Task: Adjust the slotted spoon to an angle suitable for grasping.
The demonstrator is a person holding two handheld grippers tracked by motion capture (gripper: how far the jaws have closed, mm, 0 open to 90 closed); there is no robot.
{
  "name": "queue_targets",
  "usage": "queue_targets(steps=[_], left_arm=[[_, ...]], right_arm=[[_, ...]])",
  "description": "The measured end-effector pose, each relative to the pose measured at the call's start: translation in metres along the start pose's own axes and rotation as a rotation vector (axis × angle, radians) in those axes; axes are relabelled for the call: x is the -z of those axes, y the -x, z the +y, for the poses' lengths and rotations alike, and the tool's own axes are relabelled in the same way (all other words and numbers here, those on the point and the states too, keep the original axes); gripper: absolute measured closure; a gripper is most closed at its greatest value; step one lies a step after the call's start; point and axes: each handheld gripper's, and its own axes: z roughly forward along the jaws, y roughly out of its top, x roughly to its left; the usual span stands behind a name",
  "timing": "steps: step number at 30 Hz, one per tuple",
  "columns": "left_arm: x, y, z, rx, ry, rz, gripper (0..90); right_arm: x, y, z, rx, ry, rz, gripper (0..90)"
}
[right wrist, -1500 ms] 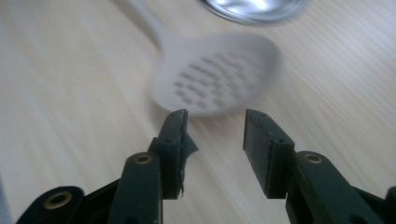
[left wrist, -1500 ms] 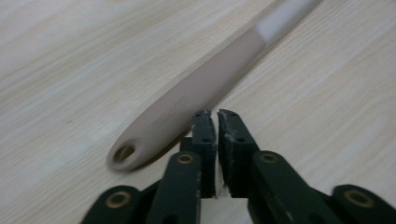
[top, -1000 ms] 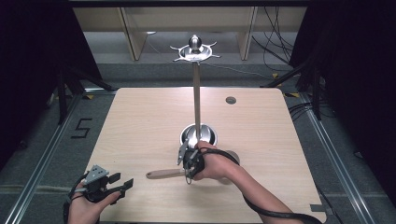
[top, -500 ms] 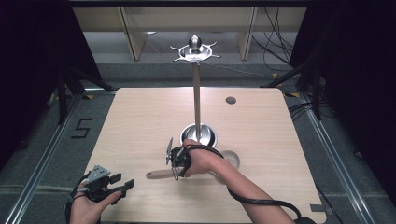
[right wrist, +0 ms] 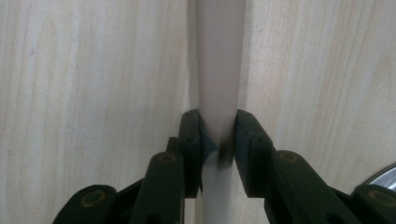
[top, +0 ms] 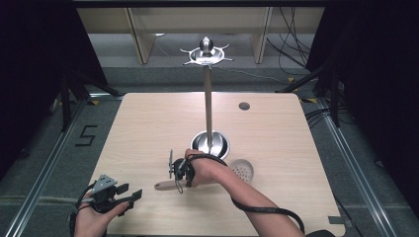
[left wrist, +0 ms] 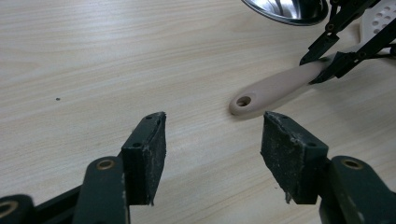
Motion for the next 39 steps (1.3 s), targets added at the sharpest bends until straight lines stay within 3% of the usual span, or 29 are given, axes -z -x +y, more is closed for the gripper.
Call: queue_targets(steps=[1,2,5,6,7,8,9,11,12,13,14,17,19,22,26,31,34,39], left_arm=[[0.0,0.0,0.0,0.0,0.0,0.0,39.6],[-0.002,-0.002,0.0,-0.032,0.021,-0.009,39.6],[0.0,-0.001,0.0,-0.005,-0.001,-0.005,39.6],[-0.002,0.001,-0.001,0.02,0.027,-0.004,39.7],[-0.002,0.001,-0.001,0.02,0.027,-0.004,39.7],[-0.002,0.001,-0.001,0.022,0.04,-0.003,39.7],[-0.002,0.001,-0.001,0.028,0.032,0.0,39.8],[-0.001,0.0,0.0,0.021,0.031,0.009,39.8],[-0.001,0.0,0.0,0.021,0.031,0.009,39.8],[-0.002,0.0,-0.001,0.031,0.036,0.002,39.9],[-0.002,0.0,-0.001,0.028,0.038,0.002,39.9],[-0.002,0.0,0.0,0.017,0.028,0.013,39.9],[-0.002,-0.001,0.0,0.01,0.024,0.013,40.0],[-0.003,0.0,-0.001,0.035,0.042,0.001,40.0],[-0.003,-0.001,0.0,0.022,0.032,0.01,40.1],[-0.004,-0.001,0.0,0.025,0.027,-0.003,40.1],[-0.003,-0.002,0.0,0.011,0.017,0.002,40.2],[-0.004,-0.002,0.0,0.009,0.019,0.004,40.3]], right_arm=[[-0.001,-0.001,0.0,-0.004,0.004,0.0,74.5],[0.0,-0.003,0.001,-0.018,0.006,0.001,74.6],[0.001,-0.003,-0.002,0.013,0.027,-0.014,74.8],[0.003,-0.008,-0.004,-0.05,0.032,-0.015,74.8],[0.003,-0.008,-0.004,-0.05,0.032,-0.015,74.8],[0.011,-0.012,-0.01,-0.086,0.093,-0.042,74.9],[0.016,-0.011,-0.012,-0.079,0.109,-0.053,74.9],[0.029,-0.011,-0.02,-0.056,0.151,-0.119,75.0],[0.029,-0.011,-0.02,-0.056,0.151,-0.119,75.0],[0.044,-0.014,-0.031,-0.063,0.245,-0.163,75.0],[0.051,-0.014,-0.036,-0.057,0.253,-0.182,75.0],[0.07,-0.023,-0.052,-0.128,0.329,-0.207,75.0],[0.08,-0.025,-0.062,-0.109,0.38,-0.243,75.1],[0.095,-0.032,-0.078,-0.152,0.45,-0.25,75.0],[0.111,-0.035,-0.101,-0.189,0.559,-0.317,75.1],[0.126,-0.035,-0.129,-0.281,0.69,-0.322,75.1],[0.131,-0.037,-0.144,-0.339,0.74,-0.339,75.1],[0.138,-0.041,-0.163,-0.392,0.802,-0.369,75.1]])
